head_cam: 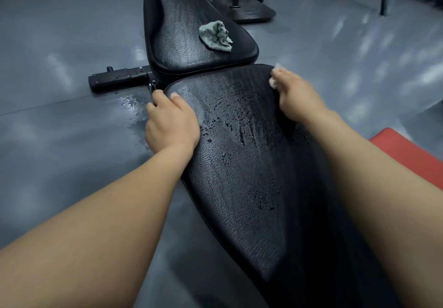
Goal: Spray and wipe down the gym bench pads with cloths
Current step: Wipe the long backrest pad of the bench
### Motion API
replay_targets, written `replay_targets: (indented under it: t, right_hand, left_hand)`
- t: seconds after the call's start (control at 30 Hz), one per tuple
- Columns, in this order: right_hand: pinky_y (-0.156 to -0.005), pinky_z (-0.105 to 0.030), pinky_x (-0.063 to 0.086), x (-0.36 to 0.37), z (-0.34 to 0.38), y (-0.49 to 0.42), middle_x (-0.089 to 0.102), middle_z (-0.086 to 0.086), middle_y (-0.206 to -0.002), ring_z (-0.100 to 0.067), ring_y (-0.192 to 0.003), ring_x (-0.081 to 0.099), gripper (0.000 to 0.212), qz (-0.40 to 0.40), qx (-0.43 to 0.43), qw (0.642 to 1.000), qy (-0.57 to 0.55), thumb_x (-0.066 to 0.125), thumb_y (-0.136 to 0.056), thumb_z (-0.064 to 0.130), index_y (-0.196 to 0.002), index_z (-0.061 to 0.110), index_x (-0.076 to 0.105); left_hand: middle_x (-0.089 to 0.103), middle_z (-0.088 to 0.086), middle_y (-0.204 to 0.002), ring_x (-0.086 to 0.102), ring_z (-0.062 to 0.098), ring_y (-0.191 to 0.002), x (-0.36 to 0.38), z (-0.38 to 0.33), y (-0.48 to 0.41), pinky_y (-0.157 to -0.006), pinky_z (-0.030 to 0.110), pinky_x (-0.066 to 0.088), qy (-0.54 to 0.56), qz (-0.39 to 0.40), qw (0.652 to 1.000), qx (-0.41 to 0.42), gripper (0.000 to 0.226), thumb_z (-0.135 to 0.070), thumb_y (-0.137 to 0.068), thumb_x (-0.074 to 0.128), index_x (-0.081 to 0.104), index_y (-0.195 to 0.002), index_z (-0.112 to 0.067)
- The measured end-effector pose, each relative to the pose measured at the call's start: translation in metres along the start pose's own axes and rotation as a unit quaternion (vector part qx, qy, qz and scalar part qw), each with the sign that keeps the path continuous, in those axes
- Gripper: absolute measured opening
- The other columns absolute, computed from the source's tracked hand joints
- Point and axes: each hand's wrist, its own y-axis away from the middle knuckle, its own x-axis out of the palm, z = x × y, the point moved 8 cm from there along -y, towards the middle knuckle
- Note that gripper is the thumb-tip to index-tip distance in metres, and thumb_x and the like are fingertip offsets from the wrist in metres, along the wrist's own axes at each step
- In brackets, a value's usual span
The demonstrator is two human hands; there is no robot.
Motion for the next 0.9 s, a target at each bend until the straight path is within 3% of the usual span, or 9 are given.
replay_targets:
  t: [0.1, 0.27, 0.47, 0.6, 0.73, 0.8, 0.9]
  right_hand:
    - [-0.111, -0.04, 0.037, 0.0, 0.004, 0.001, 0.054, -0.021, -0.144, -0.037, -0.134, 0.048, 0.036, -0.014, 0.03, 0.999, -0.015, 0.046, -0.103, 0.006, -0.137, 0.0, 0.055]
    - [-0.116, -0.022, 0.027, 0.014, 0.084, 0.02, 0.05, -0.005, -0.153, -0.014, -0.135, 0.048, 0.048, 0.017, -0.121, 0.991, -0.058, 0.049, -0.099, 0.001, -0.146, 0.011, 0.053]
    - [-0.123, -0.041, 0.03, 0.026, 0.122, 0.067, 0.042, -0.005, -0.159, -0.022, -0.148, 0.038, 0.051, 0.059, -0.284, 0.956, -0.049, 0.043, -0.098, 0.003, -0.148, 0.011, 0.051]
    - [-0.119, -0.041, 0.036, 0.02, 0.112, 0.035, 0.047, -0.003, -0.156, -0.024, -0.144, 0.044, 0.054, 0.046, -0.251, 0.967, -0.006, 0.038, -0.097, 0.007, -0.149, 0.014, 0.05]
    - [-0.111, -0.032, 0.038, 0.02, 0.109, 0.001, 0.064, -0.003, -0.13, -0.03, -0.125, 0.053, 0.053, 0.032, -0.154, 0.987, -0.033, 0.043, -0.096, -0.001, -0.147, 0.011, 0.05]
    - [-0.108, -0.036, 0.041, 0.018, 0.12, 0.013, 0.067, -0.002, -0.126, -0.027, -0.121, 0.057, 0.05, 0.026, -0.178, 0.982, -0.062, 0.046, -0.094, -0.002, -0.141, 0.01, 0.057]
    - [-0.12, -0.03, 0.032, 0.018, 0.126, 0.051, 0.057, -0.002, -0.147, -0.019, -0.14, 0.049, 0.047, 0.044, -0.252, 0.963, -0.082, 0.051, -0.094, -0.003, -0.137, 0.01, 0.062]
  left_hand:
    - [0.052, 0.019, -0.14, 0.055, 0.046, -0.12, -0.001, 0.001, -0.001, -0.094, 0.048, 0.043, 0.001, -0.002, 1.0, 0.001, 0.045, -0.04, -0.107, 0.029, 0.044, -0.141, -0.014]
    - [0.051, 0.019, -0.141, 0.055, 0.046, -0.12, -0.001, 0.0, 0.001, -0.094, 0.048, 0.042, 0.005, 0.002, 1.0, -0.002, 0.045, -0.04, -0.107, 0.03, 0.044, -0.141, -0.015]
    - [0.051, 0.018, -0.141, 0.055, 0.045, -0.12, -0.001, 0.001, 0.001, -0.094, 0.047, 0.043, 0.009, 0.009, 1.0, -0.005, 0.044, -0.04, -0.107, 0.03, 0.044, -0.142, -0.017]
    - [0.051, 0.017, -0.142, 0.055, 0.044, -0.121, -0.001, 0.001, 0.001, -0.096, 0.046, 0.042, 0.015, 0.013, 1.0, -0.007, 0.046, -0.041, -0.107, 0.03, 0.043, -0.144, -0.019]
    - [0.051, 0.015, -0.142, 0.054, 0.041, -0.122, 0.0, 0.003, 0.0, -0.097, 0.045, 0.042, 0.03, 0.016, 0.999, -0.015, 0.047, -0.041, -0.106, 0.03, 0.041, -0.148, -0.022]
    - [0.052, 0.015, -0.142, 0.054, 0.04, -0.122, 0.0, 0.005, 0.0, -0.097, 0.044, 0.041, 0.038, 0.019, 0.999, -0.021, 0.047, -0.041, -0.106, 0.03, 0.042, -0.147, -0.024]
    - [0.052, 0.015, -0.14, 0.055, 0.04, -0.121, 0.001, 0.006, 0.0, -0.095, 0.043, 0.041, 0.046, 0.024, 0.998, -0.025, 0.045, -0.042, -0.106, 0.031, 0.043, -0.146, -0.025]
